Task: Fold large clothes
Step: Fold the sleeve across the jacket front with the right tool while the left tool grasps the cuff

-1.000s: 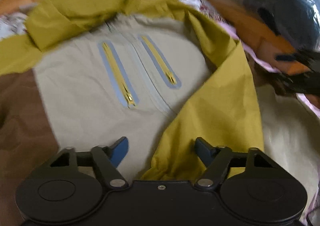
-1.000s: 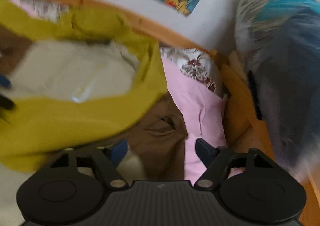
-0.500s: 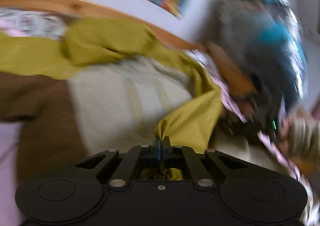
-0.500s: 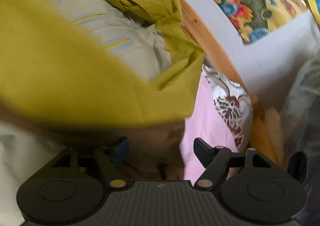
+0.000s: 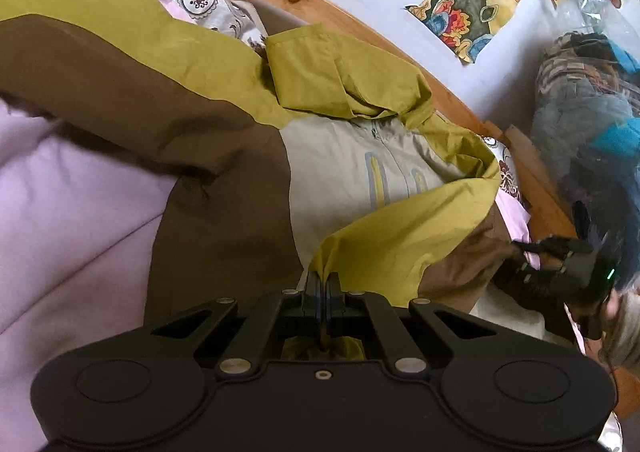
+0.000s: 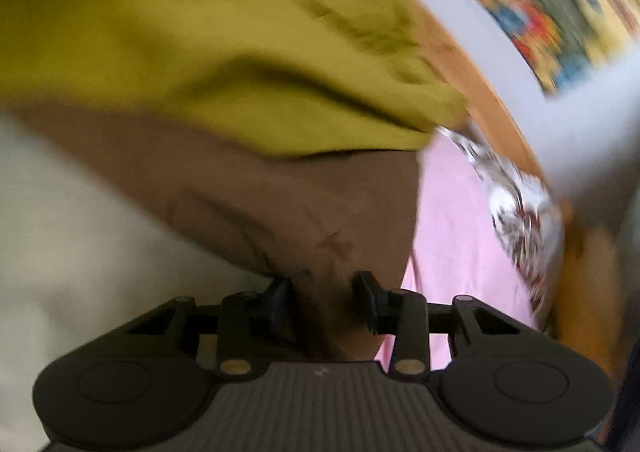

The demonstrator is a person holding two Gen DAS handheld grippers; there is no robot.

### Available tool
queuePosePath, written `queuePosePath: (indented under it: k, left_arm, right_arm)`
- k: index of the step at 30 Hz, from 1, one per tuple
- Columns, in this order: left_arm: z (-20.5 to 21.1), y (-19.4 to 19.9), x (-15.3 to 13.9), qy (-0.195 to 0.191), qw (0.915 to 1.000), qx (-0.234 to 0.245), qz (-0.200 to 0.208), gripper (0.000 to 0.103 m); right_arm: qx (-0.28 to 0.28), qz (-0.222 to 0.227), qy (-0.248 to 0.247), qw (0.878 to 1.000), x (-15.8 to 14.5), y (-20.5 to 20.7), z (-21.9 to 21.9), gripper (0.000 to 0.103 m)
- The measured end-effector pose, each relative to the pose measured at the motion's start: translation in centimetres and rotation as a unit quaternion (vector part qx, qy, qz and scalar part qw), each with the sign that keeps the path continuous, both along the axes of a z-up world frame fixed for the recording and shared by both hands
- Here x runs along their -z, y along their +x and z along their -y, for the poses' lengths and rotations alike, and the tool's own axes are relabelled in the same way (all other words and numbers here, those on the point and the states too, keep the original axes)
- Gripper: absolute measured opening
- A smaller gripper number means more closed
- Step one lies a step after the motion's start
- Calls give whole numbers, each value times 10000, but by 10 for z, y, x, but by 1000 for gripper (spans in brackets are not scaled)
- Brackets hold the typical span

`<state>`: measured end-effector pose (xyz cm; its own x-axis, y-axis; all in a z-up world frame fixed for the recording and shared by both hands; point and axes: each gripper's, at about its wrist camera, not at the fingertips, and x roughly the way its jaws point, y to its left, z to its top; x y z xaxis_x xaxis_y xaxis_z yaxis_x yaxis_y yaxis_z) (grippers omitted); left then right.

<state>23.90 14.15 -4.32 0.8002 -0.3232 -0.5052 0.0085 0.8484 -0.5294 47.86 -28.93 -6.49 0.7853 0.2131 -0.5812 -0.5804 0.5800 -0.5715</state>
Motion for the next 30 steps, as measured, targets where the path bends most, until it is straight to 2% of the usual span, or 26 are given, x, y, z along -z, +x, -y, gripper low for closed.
queuePosePath:
  k: [3, 6, 9, 10, 13, 15, 17, 19, 22, 24, 25, 26, 27, 28, 30]
  left_arm:
    - [0, -1, 3, -5, 10000, 20, -16, 1]
    - [1, -4, 5, 62, 9999, 89, -23, 1]
    - [1, -6, 8, 91, 9999, 115, -39, 1]
    - [0, -7, 9, 72, 9999, 119, -39, 1]
    - [-3, -8, 11, -28, 9999, 129, -53, 1]
    - [-3, -7, 11, -47, 9999, 140, -73, 1]
    - [-3, -6, 12, -59, 9998, 155, -91, 1]
    - [-4, -6, 13, -66, 9998, 170, -92, 1]
    - [-4, -7, 12, -88, 9997, 188, -89, 1]
    - [-3, -8, 12, -50, 9997, 215, -66, 1]
    - [-2, -9, 11, -29, 9997, 236, -53, 1]
    - [-1, -9, 10, -16, 9996, 274, -31, 1]
    - [0, -9, 10, -10, 9994, 336, 8, 1]
    - [3, -8, 8, -30, 9991, 408, 57, 1]
    - [11, -5, 7, -165, 9980, 586, 156, 1]
  right_arm:
    - [277, -350, 935, 9946, -29, 11, 4, 47]
    - [599, -886, 1803, 9778, -51, 31, 8, 52]
    - [671, -1510, 1920, 9674, -59, 48, 12, 63]
    - [652, -1816, 1873, 9632, -62, 53, 14, 72]
    - [647, -2048, 1952, 9570, -79, 60, 25, 72]
    - [805, -1992, 2577, 9420, -97, 66, 36, 72]
    - [1099, -2089, 3225, 9167, -107, 86, 43, 72]
    - [1438, -2160, 3590, 8965, -106, 109, 38, 66]
    - [1769, -2336, 4075, 8649, -95, 140, 27, 63]
    - [1909, -2575, 4403, 8387, -86, 152, 25, 44]
    - [1920, -2667, 4515, 8296, -83, 157, 25, 26]
    - [1919, -2646, 4544, 8287, -83, 158, 22, 13]
    - [1935, -2466, 4443, 8392, -86, 155, 18, 10]
    - [1908, -2169, 4221, 8593, -93, 151, 11, 7]
    - [1851, -1606, 3844, 8900, -106, 141, 0, 5]
